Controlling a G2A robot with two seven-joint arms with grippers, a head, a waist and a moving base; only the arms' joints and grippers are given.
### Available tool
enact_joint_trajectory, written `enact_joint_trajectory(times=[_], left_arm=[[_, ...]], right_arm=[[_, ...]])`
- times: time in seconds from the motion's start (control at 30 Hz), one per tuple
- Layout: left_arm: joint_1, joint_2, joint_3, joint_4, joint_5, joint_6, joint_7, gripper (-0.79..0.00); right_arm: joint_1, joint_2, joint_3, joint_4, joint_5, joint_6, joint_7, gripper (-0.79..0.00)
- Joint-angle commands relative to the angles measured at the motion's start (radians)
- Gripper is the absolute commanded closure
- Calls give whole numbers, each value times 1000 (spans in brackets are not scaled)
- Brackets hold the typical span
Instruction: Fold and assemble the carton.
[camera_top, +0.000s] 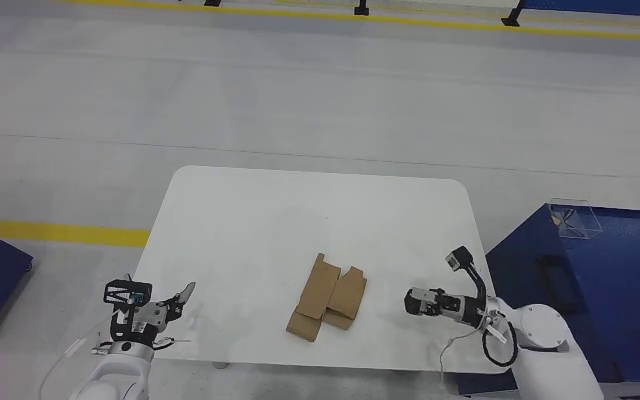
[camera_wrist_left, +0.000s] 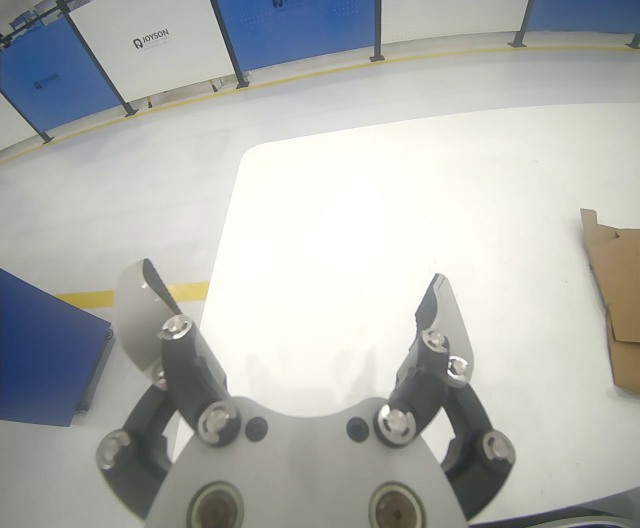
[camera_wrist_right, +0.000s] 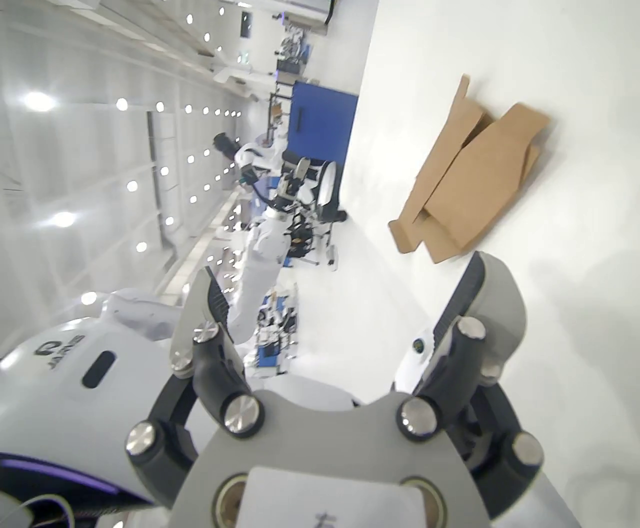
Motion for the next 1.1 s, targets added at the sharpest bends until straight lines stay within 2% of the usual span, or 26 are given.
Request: enact_joint_trajectory(times=[0.0,0.03,0.07,0.1,0.17,0.2,0.23,0.27,0.3,0.33,0.43,0.57,0.67,0.73,0.83,0.87,0.97,1.07], left_arm=[[0,0,0,0,0,0,0,-785],[0,0,0,0,0,0,0,-785],[0,0,0,0,0,0,0,-785],[0,0,0,0,0,0,0,-785],[0,0,0,0,0,0,0,-785],[0,0,0,0,0,0,0,-785],[0,0,0,0,0,0,0,-785],[0,0,0,0,0,0,0,-785],[0,0,0,0,0,0,0,-785],[0,0,0,0,0,0,0,-785],[0,0,0,0,0,0,0,-785],[0,0,0,0,0,0,0,-785],[0,0,0,0,0,0,0,-785],[0,0,0,0,0,0,0,-785],[0,0,0,0,0,0,0,-785],[0,0,0,0,0,0,0,-785],[0,0,0,0,0,0,0,-785],[0,0,0,0,0,0,0,-785]], right_arm=[[52,-5,-49,87,-32,-14,11,-785],[71,-9,-74,120,-33,-22,9,-785],[88,-13,-99,150,-35,-24,9,-619],[104,-17,-123,175,-42,-29,3,-539],[128,-25,-166,211,-67,-50,-24,-511],[136,-28,-185,221,-83,-61,-44,-471],[141,-32,-203,228,-90,-67,-61,-533],[145,-34,-218,234,-97,-73,-72,-557],[151,-37,-233,242,-108,-75,-82,-505],[158,-39,-246,249,-123,-77,-96,-388],[175,-45,-278,272,-144,-76,-137,-391],[198,-53,-314,302,-183,-76,-211,-468],[216,-60,-347,321,-225,-59,-268,-446],[229,-66,-370,331,-249,-49,-305,-508],[248,-74,-401,352,-262,-30,-325,-548],[255,-77,-409,359,-258,-30,-324,-526],[275,-84,-431,381,-256,-37,-333,-526],[293,-92,-453,401,-253,-42,-340,-453]])
